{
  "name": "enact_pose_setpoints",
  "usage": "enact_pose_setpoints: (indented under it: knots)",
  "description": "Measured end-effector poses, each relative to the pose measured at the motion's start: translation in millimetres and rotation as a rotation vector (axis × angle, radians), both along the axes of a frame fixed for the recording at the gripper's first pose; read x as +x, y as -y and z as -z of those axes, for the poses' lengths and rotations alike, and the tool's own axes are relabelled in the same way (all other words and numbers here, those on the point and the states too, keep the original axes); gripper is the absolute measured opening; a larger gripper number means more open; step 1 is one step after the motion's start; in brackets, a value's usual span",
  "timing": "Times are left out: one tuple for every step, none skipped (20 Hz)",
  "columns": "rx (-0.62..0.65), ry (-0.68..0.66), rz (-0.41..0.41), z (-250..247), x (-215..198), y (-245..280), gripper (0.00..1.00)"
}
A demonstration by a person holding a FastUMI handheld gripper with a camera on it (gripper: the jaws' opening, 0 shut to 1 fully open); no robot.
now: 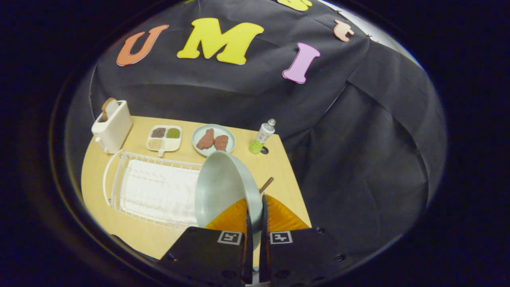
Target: Take the plate from the dish rack, then take the spoon from the basket and place it into the plate.
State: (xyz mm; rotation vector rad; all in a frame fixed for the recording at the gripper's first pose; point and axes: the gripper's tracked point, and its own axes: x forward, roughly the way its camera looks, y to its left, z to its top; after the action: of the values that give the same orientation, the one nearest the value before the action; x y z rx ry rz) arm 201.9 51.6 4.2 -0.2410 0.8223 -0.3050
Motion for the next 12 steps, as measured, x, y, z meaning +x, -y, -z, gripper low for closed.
enact_pose_setpoints:
  knots:
    - [0.051, -0.002, -0.028, 7.9, -12.2, -2.7, 0.12]
    - [0.101, -0.002, -0.052, 14.8, -24.0, -5.9, 0.12]
    - [0.144, 0.006, -0.077, 21.6, -35.2, -7.4, 0.12]
    - [0.180, 0.011, -0.098, 30.5, -45.7, -8.8, 0.12]
    - [0.220, 0.018, -0.113, 41.5, -56.9, -10.2, 0.12]
    - [0.266, 0.022, -0.133, 53.8, -68.3, -12.6, 0.11]
    - [0.318, 0.016, -0.147, 71.5, -78.8, -16.5, 0.12]
    - [0.374, 0.010, -0.163, 86.6, -88.9, -19.2, 0.12]
    - [0.414, -0.010, -0.179, 105.8, -96.7, -21.1, 0.11]
    - [0.452, -0.020, -0.193, 123.8, -101.4, -22.7, 0.12]
    - [0.476, -0.037, -0.200, 140.3, -107.2, -22.9, 0.12]
    - [0.506, -0.049, -0.202, 158.3, -113.9, -22.6, 0.12]
